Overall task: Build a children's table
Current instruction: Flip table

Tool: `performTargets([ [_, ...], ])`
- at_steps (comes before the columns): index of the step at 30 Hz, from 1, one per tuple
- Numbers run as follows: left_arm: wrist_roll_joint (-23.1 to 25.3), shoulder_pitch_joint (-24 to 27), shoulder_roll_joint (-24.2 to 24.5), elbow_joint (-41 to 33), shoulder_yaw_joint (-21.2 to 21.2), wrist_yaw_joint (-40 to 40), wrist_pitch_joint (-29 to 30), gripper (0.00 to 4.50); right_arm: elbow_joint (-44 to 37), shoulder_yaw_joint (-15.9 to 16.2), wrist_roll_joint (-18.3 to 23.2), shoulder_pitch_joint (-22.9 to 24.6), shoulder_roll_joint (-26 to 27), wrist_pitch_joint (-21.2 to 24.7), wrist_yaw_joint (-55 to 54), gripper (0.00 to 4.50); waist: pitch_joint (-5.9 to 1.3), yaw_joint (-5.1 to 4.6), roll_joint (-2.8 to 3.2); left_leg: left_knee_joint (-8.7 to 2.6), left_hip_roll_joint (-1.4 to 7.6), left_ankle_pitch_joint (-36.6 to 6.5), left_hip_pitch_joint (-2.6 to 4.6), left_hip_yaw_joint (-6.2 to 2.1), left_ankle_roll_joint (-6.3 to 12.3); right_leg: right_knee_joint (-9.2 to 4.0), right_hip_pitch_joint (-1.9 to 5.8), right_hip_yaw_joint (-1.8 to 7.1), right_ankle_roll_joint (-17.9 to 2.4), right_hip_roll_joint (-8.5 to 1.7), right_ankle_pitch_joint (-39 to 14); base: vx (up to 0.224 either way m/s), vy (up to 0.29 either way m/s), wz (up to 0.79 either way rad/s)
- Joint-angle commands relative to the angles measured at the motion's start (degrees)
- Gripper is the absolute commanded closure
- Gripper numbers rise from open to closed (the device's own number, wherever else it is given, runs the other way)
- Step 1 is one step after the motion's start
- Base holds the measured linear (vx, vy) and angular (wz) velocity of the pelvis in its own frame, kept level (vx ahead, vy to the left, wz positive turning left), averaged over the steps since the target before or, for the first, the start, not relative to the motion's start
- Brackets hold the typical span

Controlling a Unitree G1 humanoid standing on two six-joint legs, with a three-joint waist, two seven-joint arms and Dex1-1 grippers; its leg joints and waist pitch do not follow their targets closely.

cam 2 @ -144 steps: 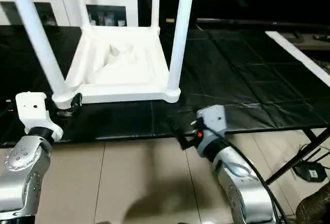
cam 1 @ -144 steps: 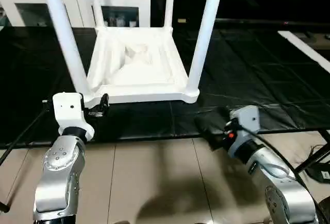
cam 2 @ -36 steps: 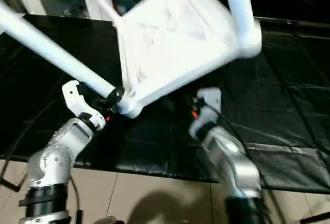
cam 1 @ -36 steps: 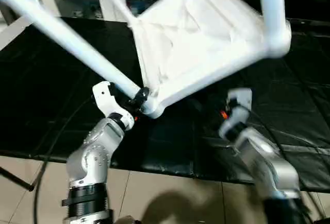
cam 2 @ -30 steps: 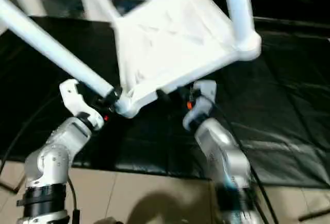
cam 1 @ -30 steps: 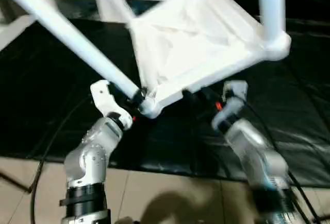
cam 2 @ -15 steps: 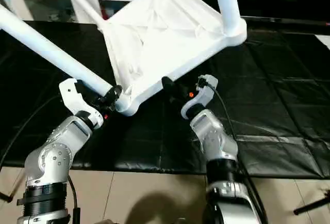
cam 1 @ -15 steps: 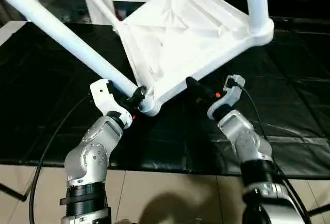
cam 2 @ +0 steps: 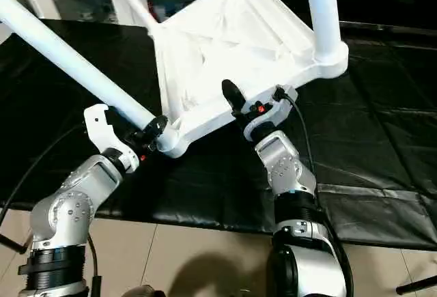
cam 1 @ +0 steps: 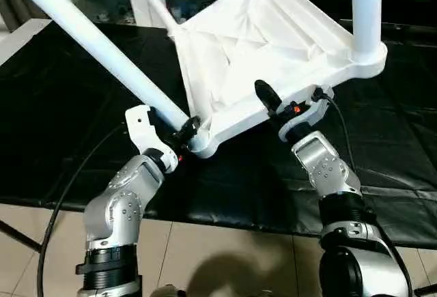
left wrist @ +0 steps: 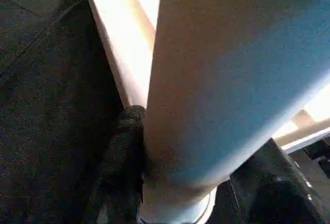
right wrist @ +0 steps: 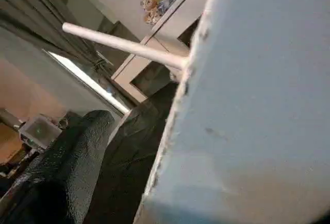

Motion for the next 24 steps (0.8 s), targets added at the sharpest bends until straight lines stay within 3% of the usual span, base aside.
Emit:
performTargets([
  [1,-2.91,0.62,-0.91,-1.30,-2.12,-2.91,1.81,2.41,0.06,0.04,0.69,-1.50,-0.15,0.23,0.82,0.00,-4.72,0.23,-0.51,-3.00,3.42,6.83,1.33,-0.72,9.10,-2.80,3.50,2.44,-16.00,-5.32,10.39,0.000,0.000,0.00],
  [4,-2.61,0.90,-0.73,-1.78,-2.95,-3.43,2.17,2.41,1.43,-0.56,0.90,-2.38,0.21,0.30,0.99,0.29,-4.64,0.22,-0.85,-3.09,3.27,5.53,1.19,-0.55,8.17,-2.99,3.61,2.55,-15.78,-5.36,9.31,0.000,0.000,0.00],
  [8,-2.32,0.75,-0.87,-1.58,-2.68,-2.69,1.89,2.41,2.01,-1.40,1.86,-2.81,0.91,1.31,0.51,0.48,-4.59,0.30,-0.77,-3.19,3.21,4.56,1.19,-0.51,7.53,-3.14,3.58,2.59,-15.25,-5.42,8.15,0.000,0.000,0.00],
  [24,-1.65,0.53,-0.82,-1.10,-2.77,-2.44,1.28,2.41,1.52,-3.06,3.00,-2.62,1.08,1.74,0.26,1.88,-4.74,0.40,-0.76,-3.05,3.08,5.59,1.03,-0.50,7.94,-2.99,3.61,2.48,-15.06,-5.36,9.34,0.000,0.000,0.00],
])
